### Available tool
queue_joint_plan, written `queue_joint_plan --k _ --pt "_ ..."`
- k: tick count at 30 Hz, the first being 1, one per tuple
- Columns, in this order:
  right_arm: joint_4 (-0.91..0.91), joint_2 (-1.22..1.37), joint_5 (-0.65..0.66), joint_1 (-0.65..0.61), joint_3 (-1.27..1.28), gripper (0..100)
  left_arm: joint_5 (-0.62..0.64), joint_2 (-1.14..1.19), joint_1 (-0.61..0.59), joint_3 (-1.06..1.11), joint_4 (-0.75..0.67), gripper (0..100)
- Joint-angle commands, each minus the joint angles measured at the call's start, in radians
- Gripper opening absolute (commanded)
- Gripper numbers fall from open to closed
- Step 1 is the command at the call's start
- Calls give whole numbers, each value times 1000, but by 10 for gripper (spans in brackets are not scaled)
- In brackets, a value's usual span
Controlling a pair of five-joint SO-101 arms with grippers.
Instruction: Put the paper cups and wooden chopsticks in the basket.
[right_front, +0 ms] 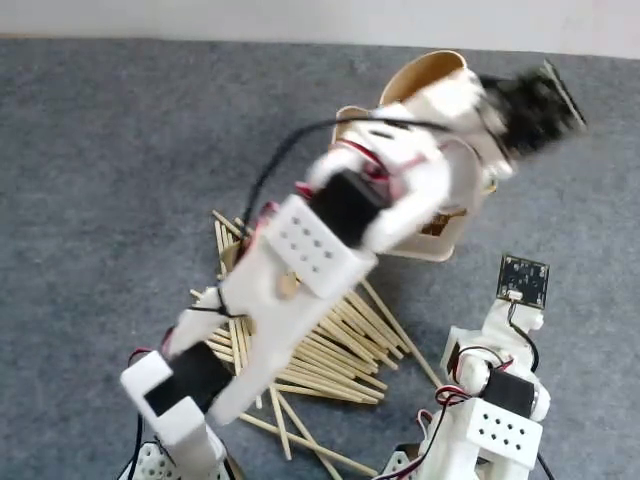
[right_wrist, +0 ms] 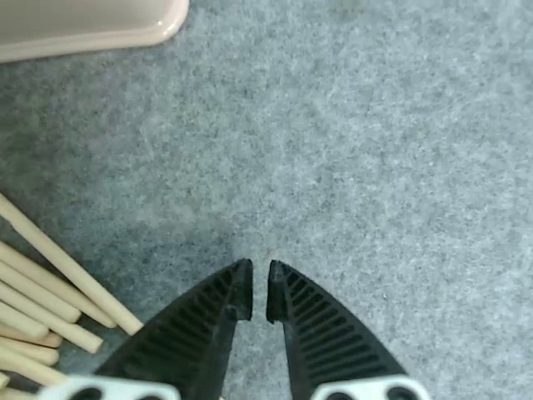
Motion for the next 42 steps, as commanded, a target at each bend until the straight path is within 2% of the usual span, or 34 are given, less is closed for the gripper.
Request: queue_joint_plan --k 1,5,9,12,19,23,33,38,42 --pt "-19 -13 12 8 -5 46 141 -108 -120 -85 83 100" --pt "-19 -13 12 8 -5 46 213 -136 -219 -110 144 120" --pt "-19 -13 12 8 -5 46 224 -119 -245 -107 189 120" --pt "-19 -13 12 8 -5 46 224 -68 -237 -110 201 122" --pt "-19 -13 12 8 -5 46 190 41 -131 -113 195 123" --pt "-19 -13 12 8 -5 46 118 99 -84 -113 130 123" --pt "-19 -13 12 8 -5 46 112 120 -38 -113 49 120" --pt "-19 -13 12 8 -5 46 112 110 -45 -114 57 120" --pt "-19 -13 12 8 -5 46 112 35 -62 -113 186 123"
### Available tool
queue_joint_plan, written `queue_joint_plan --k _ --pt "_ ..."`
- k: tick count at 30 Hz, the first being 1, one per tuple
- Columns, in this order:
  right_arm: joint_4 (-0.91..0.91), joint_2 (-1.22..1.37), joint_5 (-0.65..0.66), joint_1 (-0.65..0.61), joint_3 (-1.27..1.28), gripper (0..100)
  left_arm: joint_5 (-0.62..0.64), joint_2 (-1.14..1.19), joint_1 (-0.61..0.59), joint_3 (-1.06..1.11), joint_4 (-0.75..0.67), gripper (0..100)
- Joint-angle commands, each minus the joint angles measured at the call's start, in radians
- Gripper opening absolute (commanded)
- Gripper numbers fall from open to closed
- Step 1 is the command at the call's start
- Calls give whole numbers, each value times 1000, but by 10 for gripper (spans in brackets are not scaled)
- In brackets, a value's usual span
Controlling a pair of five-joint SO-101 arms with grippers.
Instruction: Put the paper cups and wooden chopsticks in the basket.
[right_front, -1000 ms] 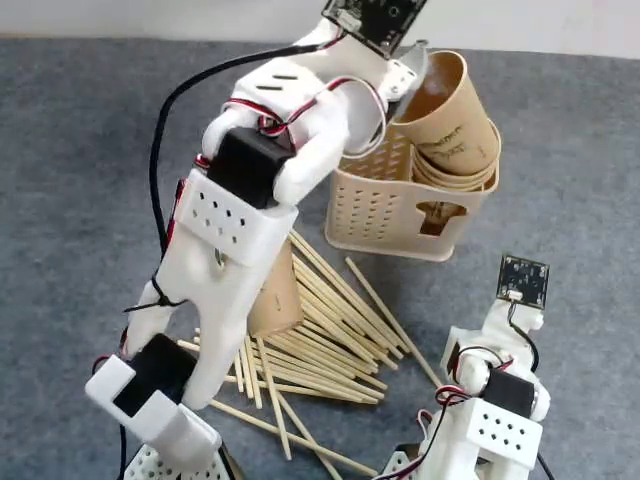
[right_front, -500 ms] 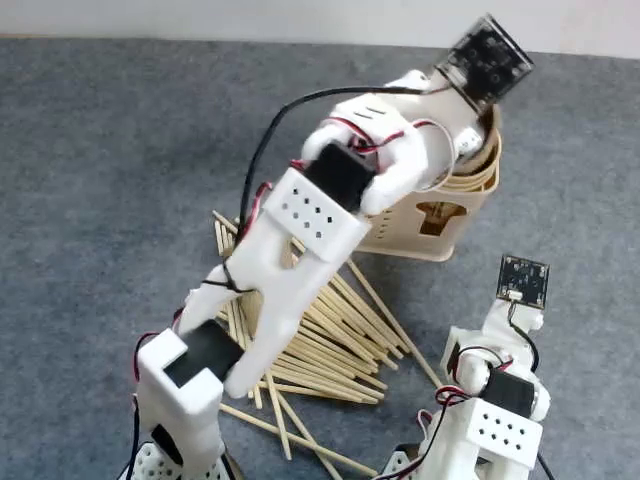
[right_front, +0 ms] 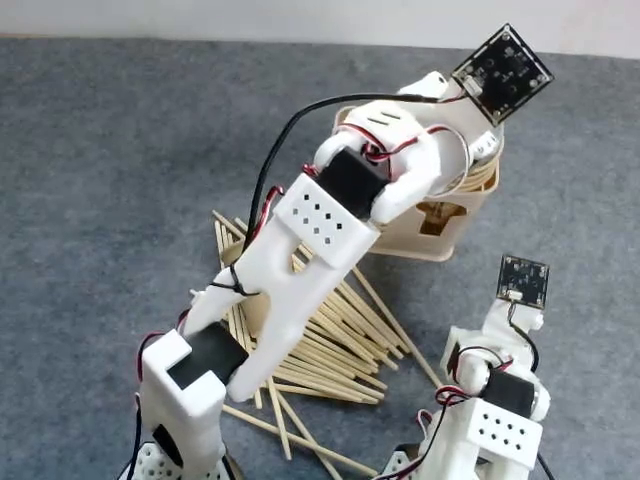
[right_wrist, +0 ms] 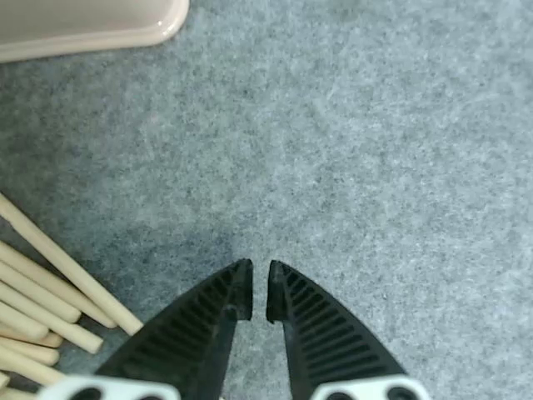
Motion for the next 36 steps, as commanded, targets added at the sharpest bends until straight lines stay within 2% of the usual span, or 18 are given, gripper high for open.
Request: queue_joint_plan --k 1,6,15,22,27,33,36 --pt "-19 -13 12 8 -5 46 -6 -113 -5 -50 115 122" --pt "-19 -13 12 8 -5 46 0 -105 -13 -27 227 119" --pt "-19 -13 12 8 -5 46 81 33 -28 61 233 119" --pt "-19 -13 12 8 -5 46 81 -67 -33 -62 241 119" --pt "-19 -13 12 8 -5 46 81 -166 -79 -94 247 120" --pt "-19 -13 12 8 -5 46 84 -283 -156 -97 425 128" --pt "-19 -13 12 8 -5 46 84 -323 -213 -96 525 179"
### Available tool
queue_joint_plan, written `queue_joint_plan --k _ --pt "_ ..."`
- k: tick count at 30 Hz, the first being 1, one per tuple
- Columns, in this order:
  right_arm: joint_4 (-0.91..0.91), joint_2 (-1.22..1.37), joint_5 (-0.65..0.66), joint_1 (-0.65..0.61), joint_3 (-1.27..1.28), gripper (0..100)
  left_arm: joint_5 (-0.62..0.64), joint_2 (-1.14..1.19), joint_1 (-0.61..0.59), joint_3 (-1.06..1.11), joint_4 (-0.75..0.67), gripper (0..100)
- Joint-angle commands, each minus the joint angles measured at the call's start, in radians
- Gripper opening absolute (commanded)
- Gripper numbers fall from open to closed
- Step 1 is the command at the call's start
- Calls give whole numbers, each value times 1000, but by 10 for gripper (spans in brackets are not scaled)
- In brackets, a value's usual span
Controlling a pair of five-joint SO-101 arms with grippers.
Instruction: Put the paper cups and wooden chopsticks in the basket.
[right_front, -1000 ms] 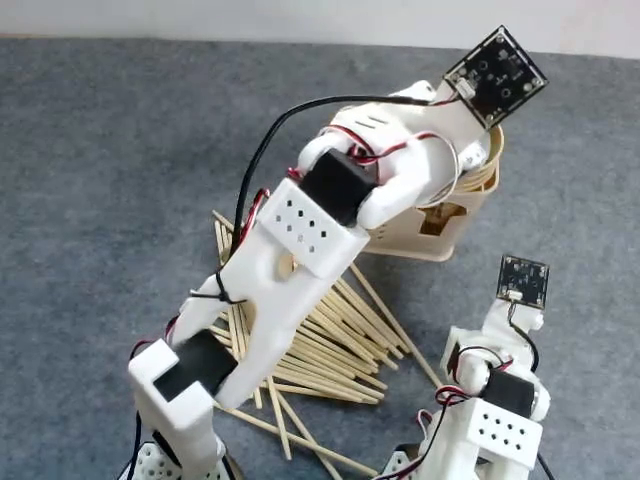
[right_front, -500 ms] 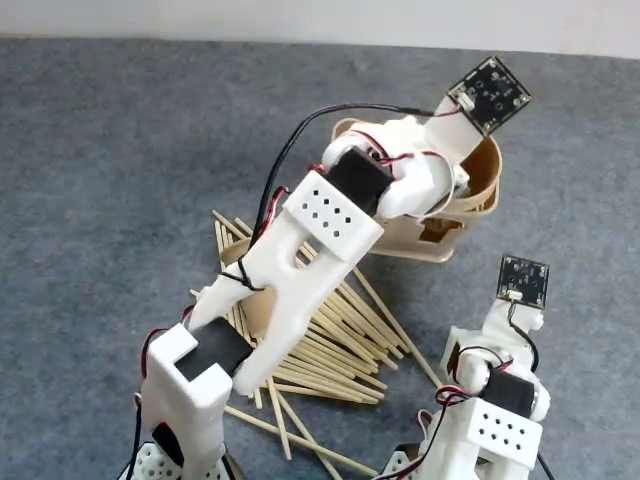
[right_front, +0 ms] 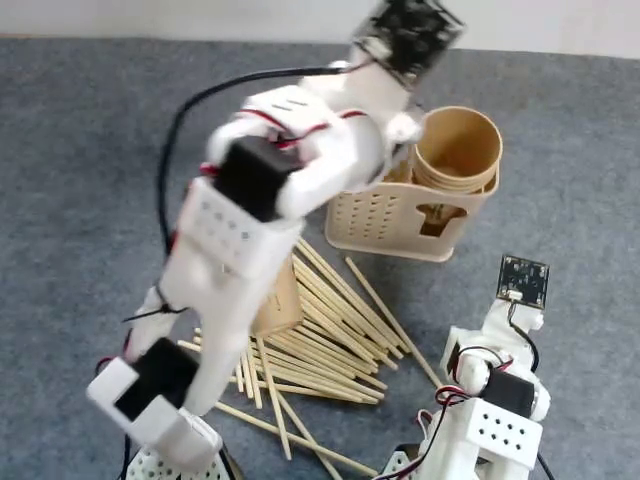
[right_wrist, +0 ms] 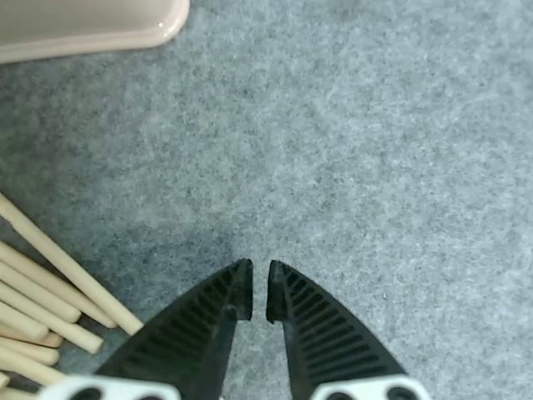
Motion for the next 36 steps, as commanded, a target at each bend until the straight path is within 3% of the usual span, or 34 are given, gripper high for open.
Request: queue_joint_plan --k 1,8,18,30,36 --pt "-19 -13 12 8 -5 46 12 -101 -93 -44 141 194" --pt "-19 -13 12 8 -5 46 12 -117 -265 -41 354 211" --pt "-19 -13 12 8 -4 46 6 -122 -513 156 368 211" --pt "-48 -12 12 8 33 46 -121 -110 -547 389 364 212" --pt "-48 -12 12 8 31 46 -124 -4 -547 421 324 266"
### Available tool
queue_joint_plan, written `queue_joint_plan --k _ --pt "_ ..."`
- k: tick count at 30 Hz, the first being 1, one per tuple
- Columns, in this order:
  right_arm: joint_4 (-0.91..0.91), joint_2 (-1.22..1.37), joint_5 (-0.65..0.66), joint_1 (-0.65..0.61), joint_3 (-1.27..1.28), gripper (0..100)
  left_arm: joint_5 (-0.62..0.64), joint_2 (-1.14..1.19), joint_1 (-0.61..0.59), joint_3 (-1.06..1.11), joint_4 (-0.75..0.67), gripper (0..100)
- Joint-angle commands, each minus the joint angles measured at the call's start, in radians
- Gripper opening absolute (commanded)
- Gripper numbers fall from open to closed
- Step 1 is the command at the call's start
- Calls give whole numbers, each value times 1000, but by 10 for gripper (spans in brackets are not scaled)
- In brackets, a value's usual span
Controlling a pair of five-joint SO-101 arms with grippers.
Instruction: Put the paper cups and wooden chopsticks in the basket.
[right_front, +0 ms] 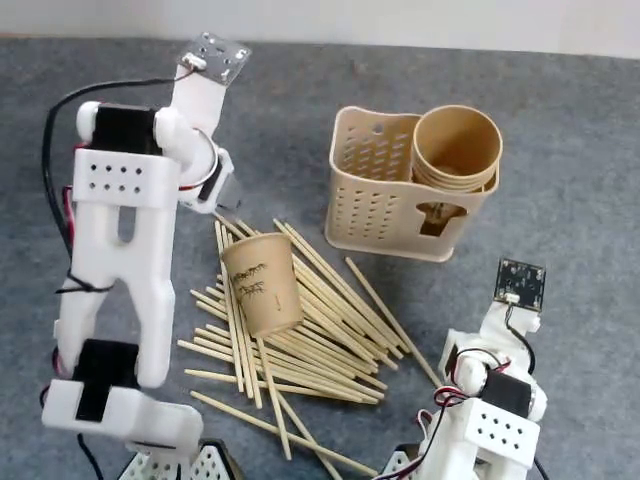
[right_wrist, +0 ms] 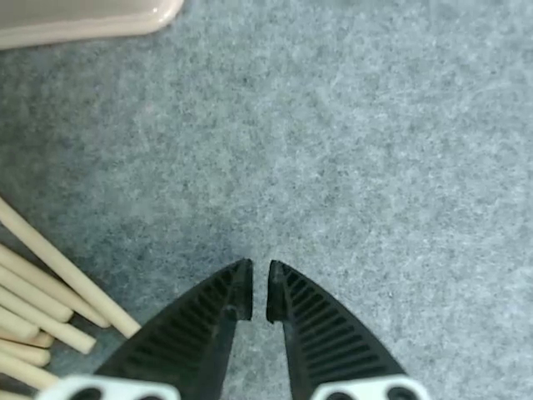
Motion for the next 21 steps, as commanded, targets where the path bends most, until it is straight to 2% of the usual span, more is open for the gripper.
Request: queue_joint_plan --k 1,10,21 --pt "-19 -13 12 8 -8 46 -8 90 2 -16 -18 266" --pt "-19 -13 12 8 -8 46 -9 315 74 -133 -17 266" --pt "-19 -13 12 8 -8 46 -6 460 166 -140 -17 266"
